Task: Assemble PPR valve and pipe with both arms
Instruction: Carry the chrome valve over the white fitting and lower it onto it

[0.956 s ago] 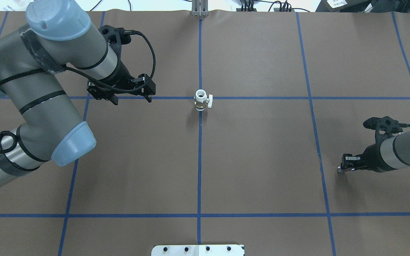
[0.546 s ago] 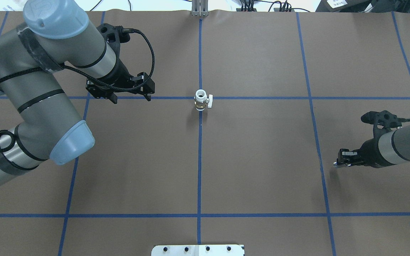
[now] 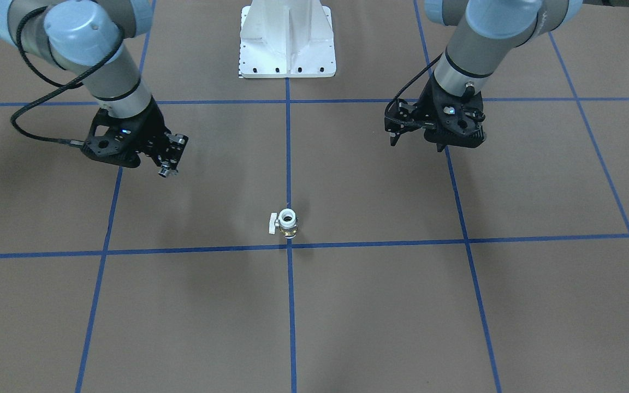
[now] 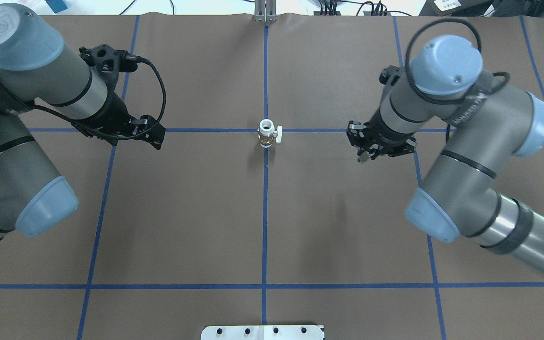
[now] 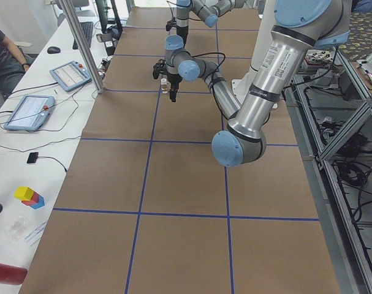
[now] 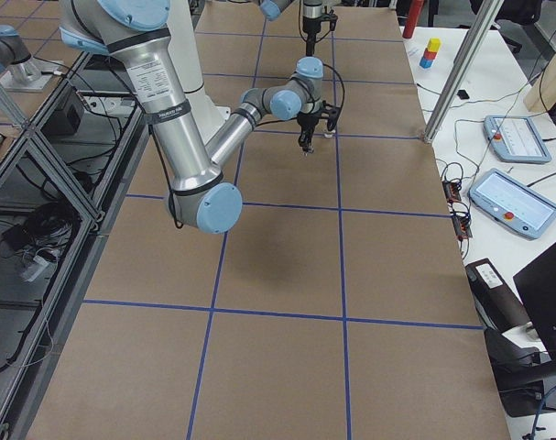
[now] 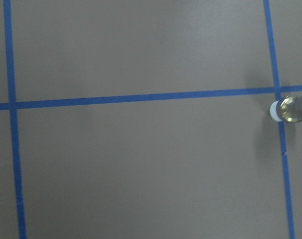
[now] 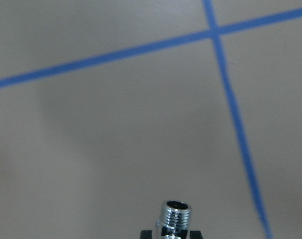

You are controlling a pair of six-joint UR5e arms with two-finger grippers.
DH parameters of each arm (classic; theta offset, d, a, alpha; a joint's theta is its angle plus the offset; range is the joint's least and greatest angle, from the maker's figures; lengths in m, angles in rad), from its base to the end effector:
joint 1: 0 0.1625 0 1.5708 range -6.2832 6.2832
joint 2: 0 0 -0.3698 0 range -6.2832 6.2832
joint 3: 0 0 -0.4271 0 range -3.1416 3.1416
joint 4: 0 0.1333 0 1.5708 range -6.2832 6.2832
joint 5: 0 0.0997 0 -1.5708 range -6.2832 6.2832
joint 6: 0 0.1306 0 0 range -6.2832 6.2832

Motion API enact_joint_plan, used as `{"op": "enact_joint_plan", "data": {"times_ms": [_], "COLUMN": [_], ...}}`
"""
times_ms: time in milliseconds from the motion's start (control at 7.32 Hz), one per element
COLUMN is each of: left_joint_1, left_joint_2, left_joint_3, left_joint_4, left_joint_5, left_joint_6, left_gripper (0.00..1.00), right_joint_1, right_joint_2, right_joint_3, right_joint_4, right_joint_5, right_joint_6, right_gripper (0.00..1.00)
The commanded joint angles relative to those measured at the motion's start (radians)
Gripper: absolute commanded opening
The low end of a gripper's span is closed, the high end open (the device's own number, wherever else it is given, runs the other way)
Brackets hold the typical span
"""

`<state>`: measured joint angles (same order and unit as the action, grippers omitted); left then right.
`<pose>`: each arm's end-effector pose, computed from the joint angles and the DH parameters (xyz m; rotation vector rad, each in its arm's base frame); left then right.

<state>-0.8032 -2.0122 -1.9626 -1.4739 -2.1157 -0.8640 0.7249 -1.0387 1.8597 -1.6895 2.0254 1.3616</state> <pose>0.3653 -0.4730 0.1966 0.1131 0.8778 0.1105 -0.4217 -0.4750 0.1938 -0.0786 -0.8152 0.3272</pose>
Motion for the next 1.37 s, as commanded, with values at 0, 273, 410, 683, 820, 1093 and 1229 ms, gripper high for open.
{"op": "enact_joint_plan", "data": {"times_ms": [0, 273, 410, 683, 820, 1093, 1229], "left_joint_1": [-0.017, -0.045, -0.048, -0.079, -0.082, -0.093, -0.094], "left_joint_2": [0.065, 0.098, 0.101, 0.153, 0.158, 0.156, 0.156], "left_joint_3": [-0.012, -0.016, -0.015, -0.027, -0.025, -0.025, -0.025], "left_joint_4": [-0.002, 0.000, 0.000, 0.001, 0.001, 0.001, 0.001], "left_joint_5": [-0.003, -0.004, -0.004, -0.007, -0.006, -0.006, -0.007], "left_joint_6": [0.090, 0.146, 0.148, 0.231, 0.244, 0.244, 0.244], "left_gripper": [1.00, 1.00, 1.00, 1.00, 1.00, 1.00, 1.00], "right_joint_1": [-0.004, -0.004, -0.005, -0.005, -0.005, -0.005, -0.007], "right_joint_2": [0.209, 0.346, 0.421, 0.471, 0.471, 0.490, 0.488], "right_joint_3": [-0.159, -0.272, -0.363, -0.441, -0.511, -0.560, -0.565], "right_joint_4": [-0.024, -0.025, -0.025, -0.003, 0.102, 0.156, 0.154], "right_joint_5": [0.001, 0.009, 0.010, 0.022, 0.024, 0.033, 0.033], "right_joint_6": [0.086, 0.135, 0.161, 0.168, 0.235, 0.275, 0.275], "right_gripper": [0.00, 0.00, 0.00, 0.00, 0.00, 0.00, 0.00]}}
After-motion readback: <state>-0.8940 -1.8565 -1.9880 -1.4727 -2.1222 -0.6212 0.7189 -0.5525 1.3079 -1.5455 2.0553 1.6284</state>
